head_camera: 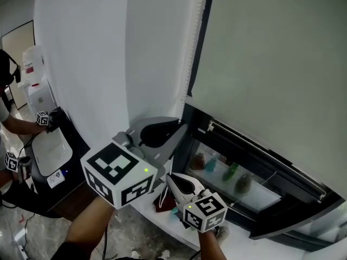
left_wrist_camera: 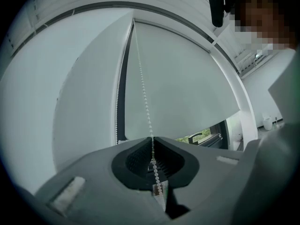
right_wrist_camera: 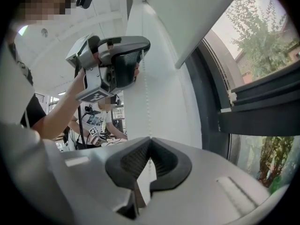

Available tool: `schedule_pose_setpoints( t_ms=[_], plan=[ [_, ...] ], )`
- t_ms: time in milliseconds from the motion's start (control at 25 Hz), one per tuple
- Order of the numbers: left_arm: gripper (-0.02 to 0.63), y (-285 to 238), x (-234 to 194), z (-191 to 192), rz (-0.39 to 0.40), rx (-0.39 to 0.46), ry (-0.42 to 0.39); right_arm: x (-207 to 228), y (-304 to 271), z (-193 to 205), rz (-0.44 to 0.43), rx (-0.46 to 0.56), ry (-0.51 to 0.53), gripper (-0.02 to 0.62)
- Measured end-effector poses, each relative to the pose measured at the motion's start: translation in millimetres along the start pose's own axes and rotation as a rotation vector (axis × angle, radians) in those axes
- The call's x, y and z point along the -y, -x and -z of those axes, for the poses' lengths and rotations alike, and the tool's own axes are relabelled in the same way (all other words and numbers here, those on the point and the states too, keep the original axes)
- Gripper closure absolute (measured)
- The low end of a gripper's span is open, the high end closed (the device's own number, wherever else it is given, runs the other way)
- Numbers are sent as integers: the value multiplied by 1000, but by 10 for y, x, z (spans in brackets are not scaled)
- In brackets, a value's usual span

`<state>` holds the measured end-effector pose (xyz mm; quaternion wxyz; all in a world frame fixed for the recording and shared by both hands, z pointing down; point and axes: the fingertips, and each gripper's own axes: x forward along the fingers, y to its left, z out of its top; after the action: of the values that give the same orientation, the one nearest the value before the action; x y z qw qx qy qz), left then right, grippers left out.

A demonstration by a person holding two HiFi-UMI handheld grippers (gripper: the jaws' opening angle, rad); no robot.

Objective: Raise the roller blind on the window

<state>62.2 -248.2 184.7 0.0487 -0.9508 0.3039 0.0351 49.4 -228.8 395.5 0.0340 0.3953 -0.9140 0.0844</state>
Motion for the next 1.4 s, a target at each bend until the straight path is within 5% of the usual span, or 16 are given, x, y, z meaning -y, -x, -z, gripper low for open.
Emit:
schedule_pose_setpoints(
  t_ms=[120,240,560,800,1280,1400],
  plan=[
    [588,24,-10,62,4,-47,-2,-62,40,34,-66,-13,-46,581],
    [586,46,-56,246,7,-85,16,-106,163,-183,-144,47,-136,425],
    [586,58,31,793,33,-158,74,128,446,-1390,-99,249,-92,457],
    [584,79,26,1053,24,-198,78,-62,311,-2045,-102,284,30,460],
    [584,177,142,1771,55,-343,105,-239,19,-2347,-94,242,134,479],
    [584,226,168,2009,60,-384,127,-235,27,-2345,-67,245,150,537]
  ],
)
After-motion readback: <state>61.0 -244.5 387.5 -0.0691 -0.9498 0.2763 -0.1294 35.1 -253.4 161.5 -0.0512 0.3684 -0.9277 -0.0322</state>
